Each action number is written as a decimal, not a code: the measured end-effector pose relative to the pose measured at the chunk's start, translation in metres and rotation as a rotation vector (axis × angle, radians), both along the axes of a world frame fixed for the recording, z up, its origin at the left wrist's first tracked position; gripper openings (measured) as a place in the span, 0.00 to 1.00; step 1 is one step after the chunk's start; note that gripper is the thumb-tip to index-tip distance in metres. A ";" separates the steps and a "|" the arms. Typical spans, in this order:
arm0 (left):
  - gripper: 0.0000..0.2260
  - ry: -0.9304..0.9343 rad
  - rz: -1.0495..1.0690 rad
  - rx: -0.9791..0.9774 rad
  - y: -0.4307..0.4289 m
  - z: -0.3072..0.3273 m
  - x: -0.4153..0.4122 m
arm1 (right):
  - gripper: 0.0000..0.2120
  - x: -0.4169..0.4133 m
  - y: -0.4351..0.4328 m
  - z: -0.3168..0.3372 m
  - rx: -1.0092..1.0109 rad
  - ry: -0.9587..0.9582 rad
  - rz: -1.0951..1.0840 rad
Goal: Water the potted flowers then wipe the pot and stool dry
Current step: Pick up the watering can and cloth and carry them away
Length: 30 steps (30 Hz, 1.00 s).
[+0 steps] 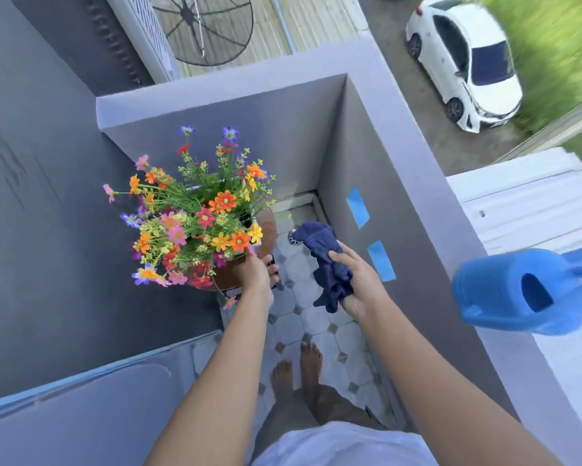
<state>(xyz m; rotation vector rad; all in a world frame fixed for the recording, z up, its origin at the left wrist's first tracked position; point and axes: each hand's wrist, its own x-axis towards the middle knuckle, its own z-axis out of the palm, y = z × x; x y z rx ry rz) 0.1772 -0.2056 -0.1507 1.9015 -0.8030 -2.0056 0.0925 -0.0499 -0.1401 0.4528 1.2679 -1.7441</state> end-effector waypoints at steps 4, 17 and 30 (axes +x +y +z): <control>0.12 0.039 -0.297 0.088 0.030 0.029 -0.008 | 0.19 0.003 0.005 0.038 -0.042 0.032 -0.026; 0.05 0.493 -0.920 -0.184 0.145 0.193 -0.065 | 0.20 -0.010 0.147 0.212 -0.154 0.446 -0.371; 0.10 0.497 -0.818 0.487 0.341 0.182 -0.089 | 0.16 0.014 0.327 0.211 -0.159 0.437 -0.751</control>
